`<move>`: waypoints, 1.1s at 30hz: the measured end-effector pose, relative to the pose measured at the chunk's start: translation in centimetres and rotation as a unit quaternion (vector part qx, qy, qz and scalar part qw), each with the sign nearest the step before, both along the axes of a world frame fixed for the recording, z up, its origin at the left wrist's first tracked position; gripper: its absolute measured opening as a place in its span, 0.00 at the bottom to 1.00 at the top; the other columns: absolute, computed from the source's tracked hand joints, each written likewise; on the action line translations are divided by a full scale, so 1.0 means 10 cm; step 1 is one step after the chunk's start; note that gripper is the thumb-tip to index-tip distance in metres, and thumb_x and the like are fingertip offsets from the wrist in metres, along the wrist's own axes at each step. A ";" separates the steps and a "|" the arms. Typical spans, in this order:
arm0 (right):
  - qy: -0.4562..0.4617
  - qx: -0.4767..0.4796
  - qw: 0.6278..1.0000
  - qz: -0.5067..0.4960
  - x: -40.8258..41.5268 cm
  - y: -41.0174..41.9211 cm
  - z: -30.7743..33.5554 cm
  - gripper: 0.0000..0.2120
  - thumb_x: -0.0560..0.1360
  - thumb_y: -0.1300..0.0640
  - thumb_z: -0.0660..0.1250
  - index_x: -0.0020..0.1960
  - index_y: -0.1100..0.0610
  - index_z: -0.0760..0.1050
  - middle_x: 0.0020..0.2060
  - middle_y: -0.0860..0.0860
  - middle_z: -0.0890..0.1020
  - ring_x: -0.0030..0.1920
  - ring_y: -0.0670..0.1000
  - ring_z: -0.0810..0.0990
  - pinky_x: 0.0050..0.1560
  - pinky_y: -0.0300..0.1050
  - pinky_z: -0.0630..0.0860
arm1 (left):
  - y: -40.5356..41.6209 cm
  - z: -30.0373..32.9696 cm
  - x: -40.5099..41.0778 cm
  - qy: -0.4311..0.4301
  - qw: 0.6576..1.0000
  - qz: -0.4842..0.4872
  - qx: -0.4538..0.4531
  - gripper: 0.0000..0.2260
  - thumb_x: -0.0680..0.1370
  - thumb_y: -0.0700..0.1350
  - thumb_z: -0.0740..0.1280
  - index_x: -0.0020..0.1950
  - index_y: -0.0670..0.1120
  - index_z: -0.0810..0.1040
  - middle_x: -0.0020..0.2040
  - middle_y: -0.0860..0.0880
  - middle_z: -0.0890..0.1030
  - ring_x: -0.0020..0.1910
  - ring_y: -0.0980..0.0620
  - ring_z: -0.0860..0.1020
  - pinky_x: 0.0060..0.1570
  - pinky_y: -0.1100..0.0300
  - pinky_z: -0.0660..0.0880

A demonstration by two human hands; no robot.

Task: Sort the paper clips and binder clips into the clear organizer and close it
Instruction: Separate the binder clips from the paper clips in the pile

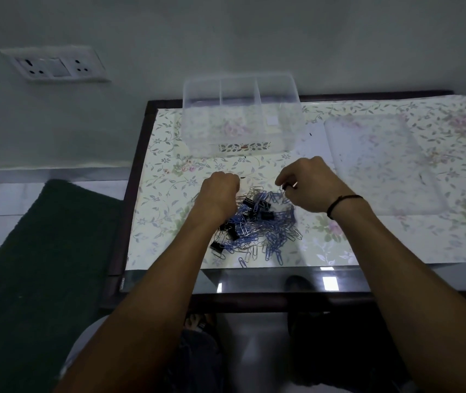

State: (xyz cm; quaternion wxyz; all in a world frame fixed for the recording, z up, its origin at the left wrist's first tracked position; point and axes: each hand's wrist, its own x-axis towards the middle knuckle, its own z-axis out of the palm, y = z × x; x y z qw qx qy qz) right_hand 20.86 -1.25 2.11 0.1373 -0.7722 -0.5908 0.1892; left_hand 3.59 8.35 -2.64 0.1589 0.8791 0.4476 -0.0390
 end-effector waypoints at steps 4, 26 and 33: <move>-0.004 0.023 0.999 -0.025 0.10 -0.02 0.03 0.14 0.75 0.67 0.64 0.56 0.58 0.84 0.50 0.58 0.86 0.49 0.57 0.84 0.56 0.51 0.81 | -0.02 0.02 0.01 0.006 1.000 0.015 0.002 0.14 0.73 0.32 0.69 0.57 0.41 0.81 0.54 0.42 0.82 0.52 0.44 0.81 0.47 0.54 0.77; -0.001 0.030 0.999 -0.026 0.14 -0.02 0.02 0.15 0.74 0.69 0.65 0.56 0.58 0.83 0.51 0.58 0.85 0.50 0.56 0.84 0.55 0.47 0.80 | 0.01 0.12 -0.03 -0.045 0.985 0.157 -0.058 0.05 0.70 0.39 0.72 0.45 0.42 0.85 0.45 0.44 0.86 0.47 0.46 0.84 0.47 0.56 0.81; -0.006 0.025 0.999 -0.027 0.17 -0.02 0.01 0.15 0.73 0.69 0.66 0.55 0.57 0.84 0.51 0.58 0.85 0.50 0.56 0.85 0.55 0.49 0.82 | 0.28 0.23 -0.17 -0.248 0.908 0.273 -0.199 0.08 0.67 0.39 0.80 0.43 0.49 0.86 0.53 0.43 0.86 0.46 0.48 0.86 0.52 0.48 0.84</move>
